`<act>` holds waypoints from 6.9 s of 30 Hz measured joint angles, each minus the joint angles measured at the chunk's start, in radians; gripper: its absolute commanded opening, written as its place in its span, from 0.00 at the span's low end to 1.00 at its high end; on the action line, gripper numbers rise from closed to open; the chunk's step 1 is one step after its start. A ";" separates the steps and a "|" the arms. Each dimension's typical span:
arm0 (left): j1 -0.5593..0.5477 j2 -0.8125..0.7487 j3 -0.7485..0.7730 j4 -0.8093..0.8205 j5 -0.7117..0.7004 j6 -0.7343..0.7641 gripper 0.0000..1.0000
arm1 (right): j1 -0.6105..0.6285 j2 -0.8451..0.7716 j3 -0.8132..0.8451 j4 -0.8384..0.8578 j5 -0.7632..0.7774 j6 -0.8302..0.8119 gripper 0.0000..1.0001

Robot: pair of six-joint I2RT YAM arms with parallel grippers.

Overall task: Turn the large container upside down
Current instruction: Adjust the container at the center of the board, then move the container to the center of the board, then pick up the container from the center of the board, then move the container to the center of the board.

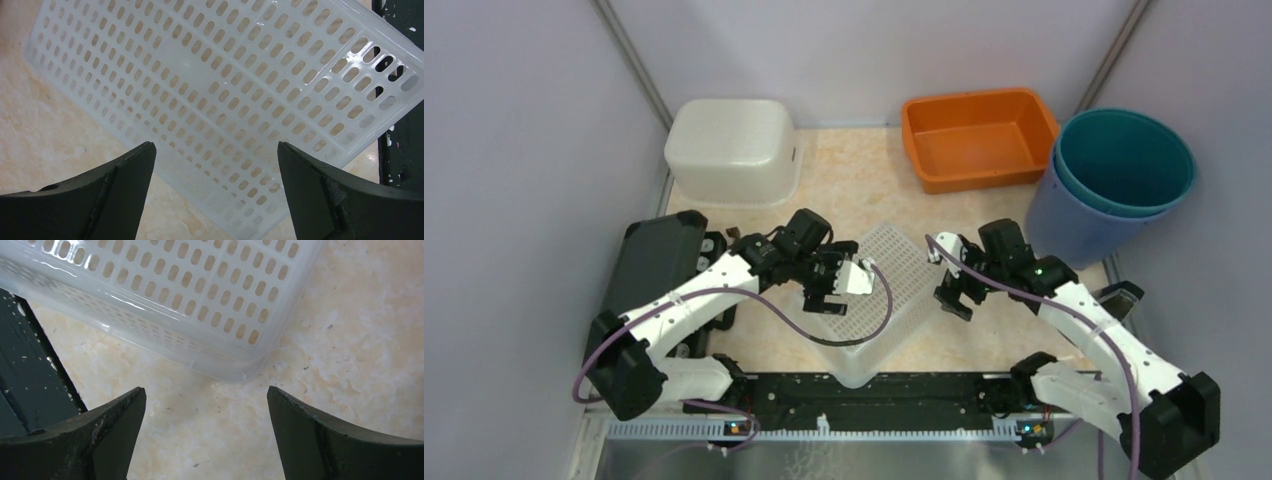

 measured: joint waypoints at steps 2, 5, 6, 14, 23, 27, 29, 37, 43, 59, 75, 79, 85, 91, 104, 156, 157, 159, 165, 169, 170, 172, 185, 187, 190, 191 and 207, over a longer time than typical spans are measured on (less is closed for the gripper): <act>-0.002 0.000 0.000 0.000 -0.003 0.000 0.99 | 0.022 0.008 -0.011 0.013 0.028 -0.002 0.92; -0.003 0.000 0.000 -0.001 -0.011 -0.002 0.99 | 0.036 0.039 -0.012 0.055 0.059 0.002 0.93; -0.003 0.000 0.000 -0.001 -0.014 -0.004 0.99 | 0.041 0.055 -0.012 0.074 0.069 0.005 0.93; -0.004 -0.003 0.000 0.002 -0.038 -0.024 0.99 | 0.052 0.199 -0.009 0.248 0.105 0.062 0.97; -0.004 -0.031 0.037 -0.031 -0.043 -0.033 0.99 | 0.052 0.389 0.111 0.387 0.130 0.115 0.99; -0.006 -0.031 0.064 -0.069 -0.039 -0.021 0.99 | 0.052 0.459 0.168 0.435 0.141 0.132 0.99; -0.009 -0.031 0.065 -0.092 -0.040 -0.014 0.99 | 0.052 0.480 0.184 0.456 0.147 0.145 0.99; -0.031 -0.034 0.077 -0.176 -0.041 0.016 0.99 | 0.029 0.526 0.258 0.452 0.170 0.187 0.99; -0.045 -0.064 0.077 -0.226 -0.066 0.058 0.99 | -0.032 0.411 0.283 0.355 0.105 0.141 0.99; -0.063 -0.080 -0.019 -0.257 -0.168 0.116 0.99 | -0.015 0.219 0.145 0.311 0.053 0.099 0.99; -0.068 -0.123 -0.146 -0.116 -0.201 0.047 0.98 | -0.014 0.179 0.132 0.421 0.128 0.142 0.99; -0.068 -0.123 -0.180 -0.009 -0.254 0.000 0.99 | -0.014 0.182 0.134 0.441 0.201 0.146 0.99; -0.068 -0.096 -0.212 0.144 -0.342 -0.058 0.99 | -0.014 0.268 0.206 0.465 0.312 0.164 0.99; -0.068 -0.011 -0.187 0.258 -0.401 -0.110 0.98 | -0.018 0.372 0.284 0.500 0.359 0.171 0.96; -0.067 0.000 -0.176 0.288 -0.420 -0.151 0.99 | -0.027 0.811 0.738 0.449 0.439 0.274 0.88; -0.067 -0.142 -0.232 0.263 -0.363 -0.101 0.99 | -0.078 0.716 0.959 0.263 0.274 0.490 0.00; -0.067 -0.142 -0.231 0.262 -0.363 -0.101 0.99 | -0.078 0.682 0.949 0.267 0.256 0.493 0.00; -0.067 -0.144 -0.230 0.262 -0.367 -0.098 0.99 | -0.072 0.633 0.935 0.273 0.236 0.492 0.00; -0.067 -0.180 -0.230 0.259 -0.393 -0.092 0.99 | -0.072 0.494 0.903 0.282 0.192 0.498 0.00; -0.068 -0.198 -0.234 0.267 -0.408 -0.086 0.99 | -0.072 0.417 0.905 0.272 0.145 0.512 0.00; -0.067 -0.199 -0.239 0.274 -0.417 -0.082 0.99 | -0.072 0.399 0.907 0.267 0.129 0.517 0.00; -0.067 -0.198 -0.248 0.287 -0.437 -0.079 0.99 | -0.072 0.365 0.923 0.245 0.087 0.526 0.00; -0.066 -0.093 -0.257 0.515 -0.668 -0.043 0.99 | -0.072 0.164 1.023 0.090 -0.145 0.576 0.00; -0.062 -0.076 -0.257 0.581 -0.707 -0.026 0.99 | -0.072 0.145 1.045 0.071 -0.162 0.579 0.00; -0.047 -0.032 -0.257 0.703 -0.758 0.005 0.99 | -0.072 0.128 1.085 0.049 -0.179 0.580 0.00; -0.040 -0.012 -0.256 0.747 -0.773 0.013 0.99 | -0.072 0.125 1.097 0.047 -0.182 0.580 0.00; 0.098 -0.109 0.045 0.405 -0.515 -0.061 0.99 | -0.072 0.129 1.136 0.002 -0.184 0.587 0.00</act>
